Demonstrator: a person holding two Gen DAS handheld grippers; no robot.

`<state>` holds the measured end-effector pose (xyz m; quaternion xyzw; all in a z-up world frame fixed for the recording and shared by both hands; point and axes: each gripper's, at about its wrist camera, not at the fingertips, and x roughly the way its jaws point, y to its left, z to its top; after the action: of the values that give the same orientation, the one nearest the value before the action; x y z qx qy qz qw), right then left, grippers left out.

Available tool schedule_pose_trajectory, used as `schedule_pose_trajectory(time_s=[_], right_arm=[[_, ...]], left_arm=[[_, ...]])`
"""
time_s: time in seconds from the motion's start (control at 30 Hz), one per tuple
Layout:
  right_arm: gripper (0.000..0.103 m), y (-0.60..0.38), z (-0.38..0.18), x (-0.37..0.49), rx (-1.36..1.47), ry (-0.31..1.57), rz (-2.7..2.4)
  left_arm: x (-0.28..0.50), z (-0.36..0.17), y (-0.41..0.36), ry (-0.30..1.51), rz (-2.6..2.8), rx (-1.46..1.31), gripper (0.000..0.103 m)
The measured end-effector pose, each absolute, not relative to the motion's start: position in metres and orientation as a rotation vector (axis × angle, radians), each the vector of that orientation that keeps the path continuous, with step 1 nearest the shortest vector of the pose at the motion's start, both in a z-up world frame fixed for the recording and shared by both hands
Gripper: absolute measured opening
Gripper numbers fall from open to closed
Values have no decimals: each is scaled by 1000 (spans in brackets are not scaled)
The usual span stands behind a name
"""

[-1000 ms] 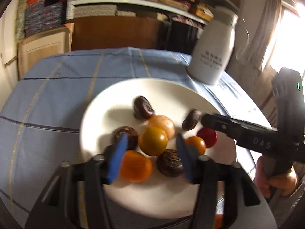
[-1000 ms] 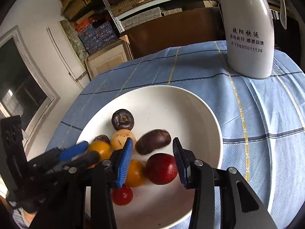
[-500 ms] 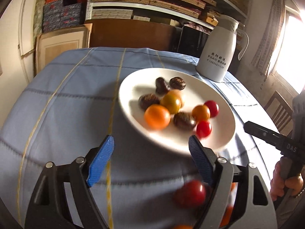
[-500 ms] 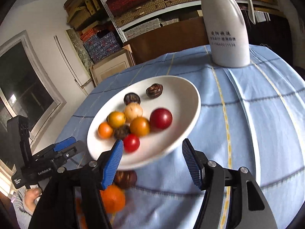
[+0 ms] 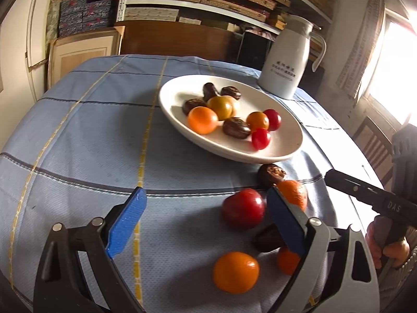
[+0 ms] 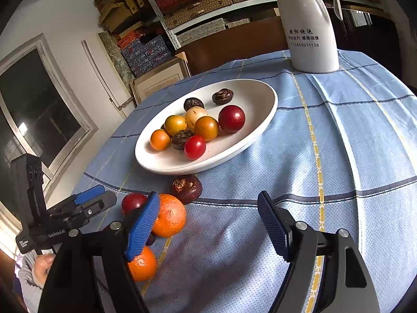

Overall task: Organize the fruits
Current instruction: 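Release both fruits onto the plate and return both tools to the pile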

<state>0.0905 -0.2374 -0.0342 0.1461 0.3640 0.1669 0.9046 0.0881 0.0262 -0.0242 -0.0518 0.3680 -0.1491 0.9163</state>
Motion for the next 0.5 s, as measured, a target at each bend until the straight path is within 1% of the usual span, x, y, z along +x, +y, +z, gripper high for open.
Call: schedule_pose_trajectory(time_s=[0.23, 0.27, 0.3, 0.37, 0.43, 0.5], right_arm=[[78, -233, -37, 92, 292, 777, 355], [78, -233, -38, 92, 290, 778, 356], [78, -233, -38, 92, 290, 779, 356], [78, -233, -39, 92, 293, 782, 355], [78, -234, -40, 92, 299, 784, 354], [78, -234, -40, 93, 300, 787, 355]], left_arm=[[103, -39, 9, 848, -310, -50, 94], [108, -43, 7, 875, -308, -43, 98], [109, -44, 8, 884, -314, -47, 98], [109, -43, 11, 871, -302, -43, 98], [106, -36, 20, 818, -249, -26, 98], [106, -33, 34, 803, -214, -62, 98]])
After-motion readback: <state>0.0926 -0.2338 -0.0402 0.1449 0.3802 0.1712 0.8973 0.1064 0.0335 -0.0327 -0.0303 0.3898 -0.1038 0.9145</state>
